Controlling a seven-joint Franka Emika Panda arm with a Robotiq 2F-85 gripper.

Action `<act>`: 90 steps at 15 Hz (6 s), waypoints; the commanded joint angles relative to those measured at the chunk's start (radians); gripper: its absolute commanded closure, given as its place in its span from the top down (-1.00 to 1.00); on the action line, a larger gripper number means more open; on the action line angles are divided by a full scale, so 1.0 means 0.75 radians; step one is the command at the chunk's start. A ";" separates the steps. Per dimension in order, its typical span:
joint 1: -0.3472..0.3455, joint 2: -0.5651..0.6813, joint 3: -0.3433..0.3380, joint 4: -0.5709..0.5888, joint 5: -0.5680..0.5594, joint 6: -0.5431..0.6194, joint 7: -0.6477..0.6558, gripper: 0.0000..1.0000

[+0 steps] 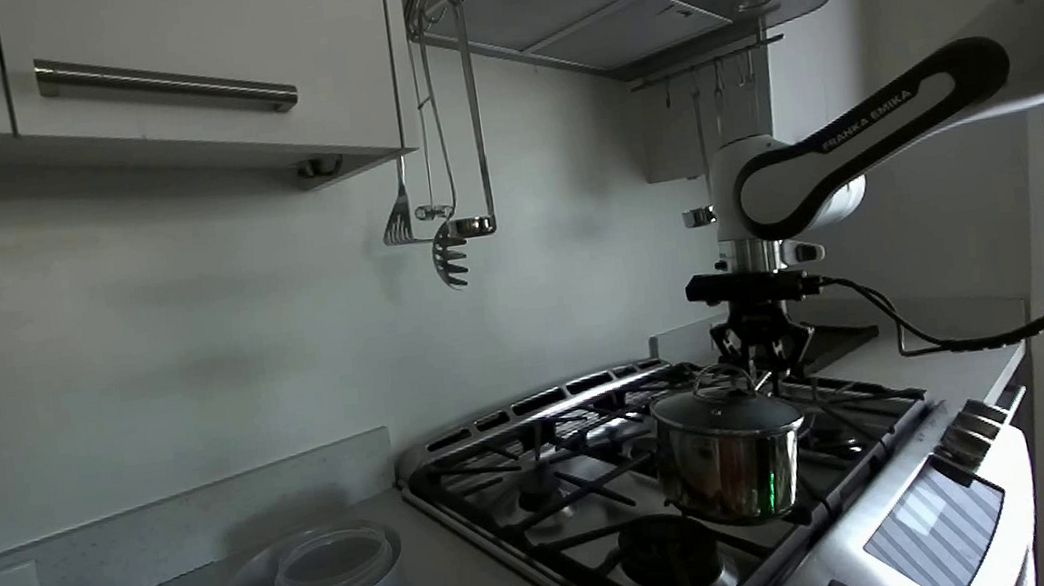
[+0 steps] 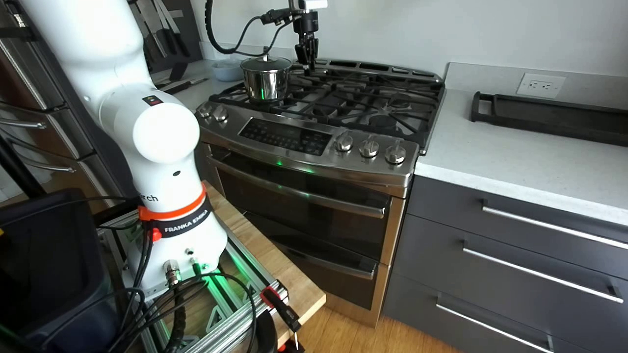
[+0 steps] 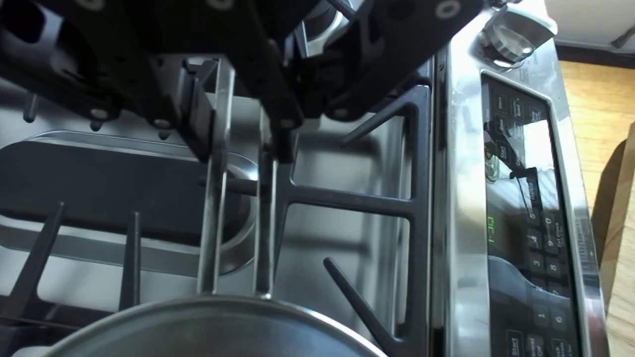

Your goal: Slide the silver pot to the bottom right cooker on the hob of the stove, pick up the silver pot lid and put it on the hob of the stove

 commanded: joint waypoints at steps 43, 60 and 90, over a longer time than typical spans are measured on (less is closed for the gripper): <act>-0.091 0.021 -0.121 0.064 -0.108 0.008 0.003 -0.83; -0.126 0.041 -0.159 0.073 -0.129 0.000 -0.021 -0.34; -0.279 0.197 -0.362 0.199 -0.118 0.154 -0.205 -0.83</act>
